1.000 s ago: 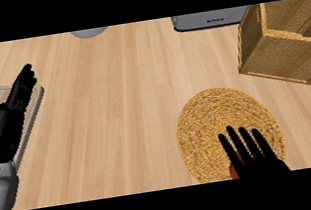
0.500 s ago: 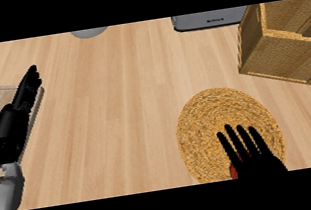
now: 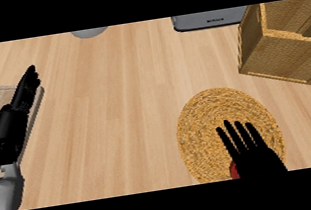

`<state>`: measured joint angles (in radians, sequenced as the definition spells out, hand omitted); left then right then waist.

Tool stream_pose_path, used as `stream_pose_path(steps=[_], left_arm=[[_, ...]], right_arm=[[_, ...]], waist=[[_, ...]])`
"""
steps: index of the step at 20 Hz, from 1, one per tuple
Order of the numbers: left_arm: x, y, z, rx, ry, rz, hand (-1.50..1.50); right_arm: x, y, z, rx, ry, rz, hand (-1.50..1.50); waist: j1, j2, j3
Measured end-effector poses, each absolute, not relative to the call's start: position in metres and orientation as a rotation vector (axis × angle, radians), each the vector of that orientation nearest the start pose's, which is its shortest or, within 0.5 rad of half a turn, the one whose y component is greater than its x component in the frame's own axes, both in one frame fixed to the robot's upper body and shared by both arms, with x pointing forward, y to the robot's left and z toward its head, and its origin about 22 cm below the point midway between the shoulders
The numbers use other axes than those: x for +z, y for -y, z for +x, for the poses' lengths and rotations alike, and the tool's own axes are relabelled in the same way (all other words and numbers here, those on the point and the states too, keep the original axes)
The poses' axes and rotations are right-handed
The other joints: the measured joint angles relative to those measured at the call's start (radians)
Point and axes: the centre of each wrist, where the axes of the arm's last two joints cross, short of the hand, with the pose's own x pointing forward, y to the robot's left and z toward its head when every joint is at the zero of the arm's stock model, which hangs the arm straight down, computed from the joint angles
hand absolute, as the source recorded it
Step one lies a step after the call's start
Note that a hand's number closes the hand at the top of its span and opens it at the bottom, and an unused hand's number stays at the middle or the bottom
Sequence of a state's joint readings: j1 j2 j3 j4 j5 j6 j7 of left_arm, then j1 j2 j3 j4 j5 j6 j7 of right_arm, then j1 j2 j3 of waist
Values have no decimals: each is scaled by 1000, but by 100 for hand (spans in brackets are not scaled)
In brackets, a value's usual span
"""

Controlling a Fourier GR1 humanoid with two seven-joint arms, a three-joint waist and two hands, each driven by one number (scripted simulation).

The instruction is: Pick the pear from the placemat and place it in the basket

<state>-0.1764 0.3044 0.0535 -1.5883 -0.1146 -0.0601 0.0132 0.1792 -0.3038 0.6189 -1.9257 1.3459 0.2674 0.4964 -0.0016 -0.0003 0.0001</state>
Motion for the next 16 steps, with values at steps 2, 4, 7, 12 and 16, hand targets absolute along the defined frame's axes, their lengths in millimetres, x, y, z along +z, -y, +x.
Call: stream_pose_path(steps=[2,4,7,12,16], left_arm=[[70,-290,280,-368,1718,301,0],[71,-290,285,-365,1720,299,0],[74,-291,281,-367,1719,300,0],[74,-295,279,-364,1724,302,0],[69,-292,279,-369,1722,298,0]], right_arm=[[34,162,155,1430,1072,-1019,-150],[27,167,157,1424,1064,-1021,-150],[25,171,160,1419,1048,-1020,-150],[14,173,160,1419,1036,-1021,-150],[8,177,169,1396,1046,-988,150]], waist=[[0,0,0],[-1,0,0],[0,0,0],[0,0,0],[0,-1,-1]])
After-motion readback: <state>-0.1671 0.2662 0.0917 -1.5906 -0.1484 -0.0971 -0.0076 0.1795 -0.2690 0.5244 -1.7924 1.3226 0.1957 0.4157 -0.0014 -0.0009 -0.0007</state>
